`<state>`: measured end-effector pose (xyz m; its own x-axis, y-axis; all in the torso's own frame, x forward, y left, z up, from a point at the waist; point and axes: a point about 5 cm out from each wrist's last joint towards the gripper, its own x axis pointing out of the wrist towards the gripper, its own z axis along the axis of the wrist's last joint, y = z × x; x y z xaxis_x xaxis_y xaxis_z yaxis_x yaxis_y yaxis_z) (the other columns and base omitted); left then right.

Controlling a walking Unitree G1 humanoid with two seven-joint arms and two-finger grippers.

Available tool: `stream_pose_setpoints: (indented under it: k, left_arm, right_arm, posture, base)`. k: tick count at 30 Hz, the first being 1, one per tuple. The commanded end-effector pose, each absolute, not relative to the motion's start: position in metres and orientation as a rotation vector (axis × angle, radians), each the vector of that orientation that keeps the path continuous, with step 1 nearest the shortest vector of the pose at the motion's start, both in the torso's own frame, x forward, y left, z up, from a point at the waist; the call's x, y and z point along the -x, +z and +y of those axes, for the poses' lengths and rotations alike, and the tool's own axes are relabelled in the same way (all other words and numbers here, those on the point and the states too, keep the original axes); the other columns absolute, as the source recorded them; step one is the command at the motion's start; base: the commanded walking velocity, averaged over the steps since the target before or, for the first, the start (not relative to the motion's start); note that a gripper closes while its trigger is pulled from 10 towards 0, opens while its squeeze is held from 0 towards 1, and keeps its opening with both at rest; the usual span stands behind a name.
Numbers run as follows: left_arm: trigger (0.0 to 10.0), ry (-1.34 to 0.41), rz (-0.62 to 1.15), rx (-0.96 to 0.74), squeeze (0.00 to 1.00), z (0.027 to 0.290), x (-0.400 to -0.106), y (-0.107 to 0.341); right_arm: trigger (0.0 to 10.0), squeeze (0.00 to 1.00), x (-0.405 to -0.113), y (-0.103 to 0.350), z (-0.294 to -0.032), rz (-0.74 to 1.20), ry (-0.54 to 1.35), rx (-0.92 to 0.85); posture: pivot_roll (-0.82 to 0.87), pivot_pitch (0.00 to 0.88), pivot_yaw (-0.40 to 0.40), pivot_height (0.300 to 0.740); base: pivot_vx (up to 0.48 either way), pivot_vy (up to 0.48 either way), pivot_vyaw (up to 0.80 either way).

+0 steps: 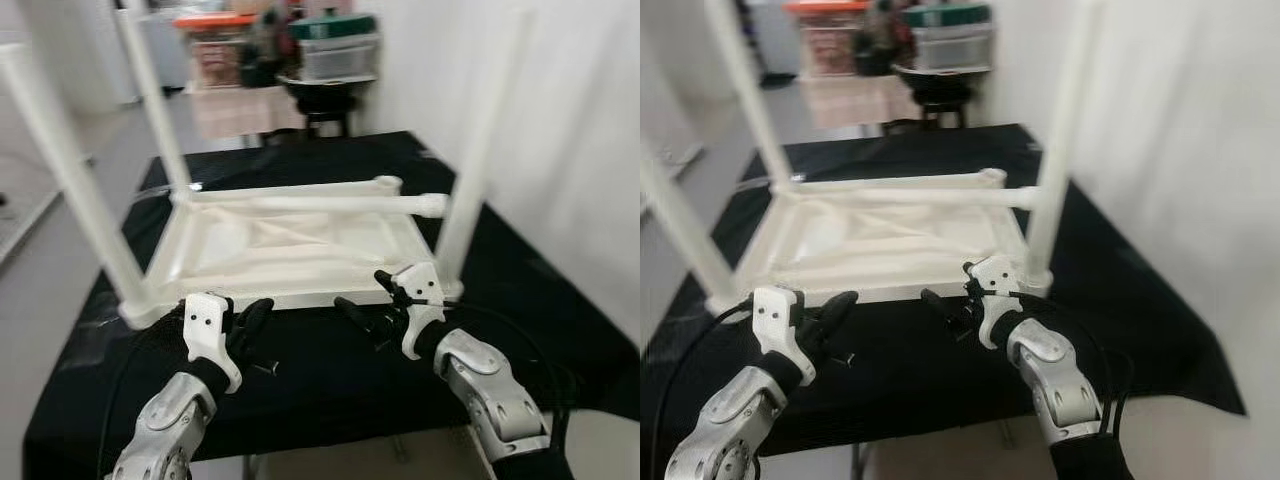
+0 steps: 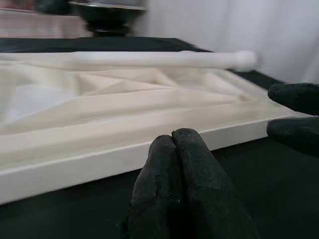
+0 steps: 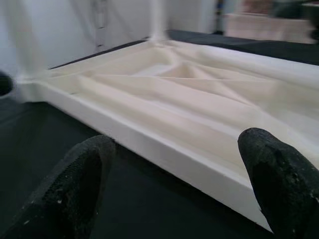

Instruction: Building children table

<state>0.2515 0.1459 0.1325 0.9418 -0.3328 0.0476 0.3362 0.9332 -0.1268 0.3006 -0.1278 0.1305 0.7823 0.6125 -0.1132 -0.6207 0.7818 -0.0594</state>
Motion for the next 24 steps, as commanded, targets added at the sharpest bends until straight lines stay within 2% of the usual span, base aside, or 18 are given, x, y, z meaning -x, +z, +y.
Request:
stream_pose_setpoints:
  k: [1, 6, 15, 19, 22, 24]
  left_arm:
    - [10.0, -0.336, -0.033, 0.091, 0.0, 0.146, -0.25, 0.135]
    - [10.0, -0.326, -0.027, 0.074, 0.0, 0.147, -0.247, 0.135]
    - [10.0, -0.423, 0.012, 0.066, 0.0, 0.134, -0.23, 0.135]
    - [10.0, -0.418, 0.018, 0.064, 0.0, 0.134, -0.225, 0.134]
    - [10.0, -0.374, 0.005, 0.054, 0.0, 0.137, -0.224, 0.133]
    - [10.0, -0.374, 0.005, 0.054, 0.0, 0.137, -0.224, 0.133]
  right_arm:
    - [10.0, 0.0, -0.301, 0.132, -0.125, 0.077, 0.691, 0.104]
    - [10.0, 0.0, -0.3, 0.132, -0.125, 0.079, 0.692, 0.09]
    - [10.0, 0.0, -0.298, 0.132, -0.127, 0.1, 0.731, 0.189]
    - [10.0, 0.0, -0.295, 0.133, -0.127, 0.105, 0.784, 0.253]
    - [10.0, 0.0, -0.293, 0.143, -0.129, 0.107, 0.883, 0.376]
    - [10.0, 0.0, -0.293, 0.143, -0.129, 0.107, 0.883, 0.376]
  posture:
    - [-0.15, 0.0, 0.005, 0.74]
    - [-0.15, 0.0, 0.008, 0.74]
    - [-0.15, 0.0, 0.013, 0.74]
    - [-0.14, 0.0, 0.013, 0.74]
    - [-0.14, 0.0, 0.008, 0.74]
    - [-0.14, 0.0, 0.008, 0.74]
  base:
    - [0.0, 0.0, 0.8]
    - [0.0, 0.0, 0.8]
    - [0.0, 0.0, 0.0]
    - [0.0, 0.0, 0.0]
    - [0.0, 0.0, 0.0]
    - [0.0, 0.0, 0.0]
